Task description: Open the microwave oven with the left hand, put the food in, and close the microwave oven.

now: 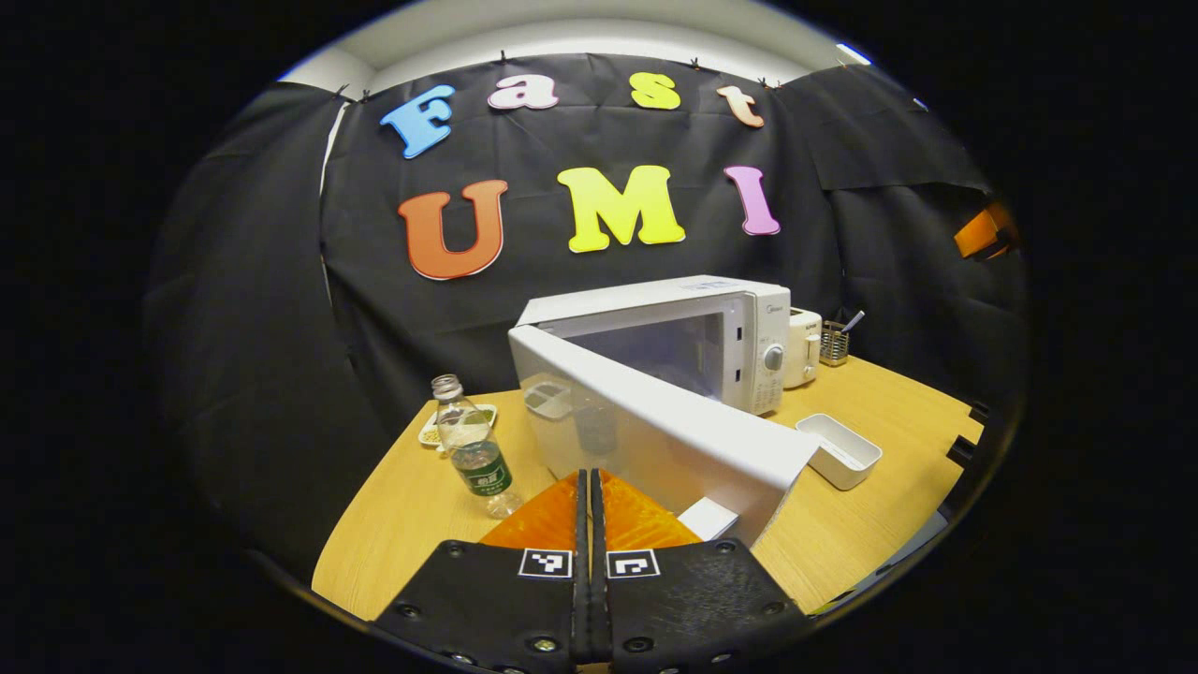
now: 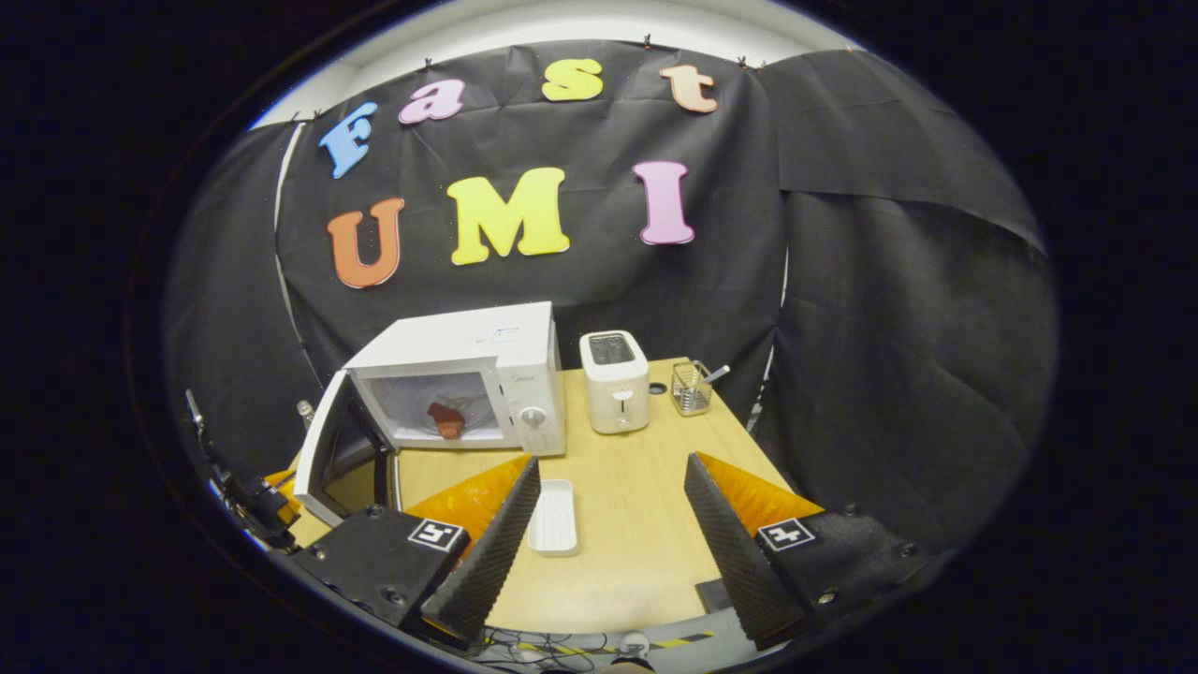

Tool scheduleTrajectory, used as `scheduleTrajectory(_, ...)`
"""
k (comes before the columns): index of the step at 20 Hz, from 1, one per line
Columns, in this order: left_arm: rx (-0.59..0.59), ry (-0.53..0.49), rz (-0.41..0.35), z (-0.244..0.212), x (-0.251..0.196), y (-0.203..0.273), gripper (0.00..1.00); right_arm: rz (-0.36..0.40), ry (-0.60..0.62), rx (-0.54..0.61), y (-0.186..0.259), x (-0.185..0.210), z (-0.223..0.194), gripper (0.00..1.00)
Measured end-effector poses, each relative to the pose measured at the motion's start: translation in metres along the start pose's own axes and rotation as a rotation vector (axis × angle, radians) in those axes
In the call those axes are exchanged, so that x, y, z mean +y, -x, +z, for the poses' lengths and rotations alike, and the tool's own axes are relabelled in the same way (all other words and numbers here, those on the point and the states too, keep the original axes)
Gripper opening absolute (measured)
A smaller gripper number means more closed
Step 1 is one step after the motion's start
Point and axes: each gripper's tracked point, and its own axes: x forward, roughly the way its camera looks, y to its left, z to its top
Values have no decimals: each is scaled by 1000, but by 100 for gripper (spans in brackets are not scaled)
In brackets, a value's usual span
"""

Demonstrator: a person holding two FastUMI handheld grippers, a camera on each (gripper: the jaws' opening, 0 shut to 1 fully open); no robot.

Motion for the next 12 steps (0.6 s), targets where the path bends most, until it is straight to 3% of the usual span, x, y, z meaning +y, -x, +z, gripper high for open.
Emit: scheduleTrajectory(12, -21, -18, -85, 29, -84, -57, 0, -26, -15, 19, -15, -65, 6, 99)
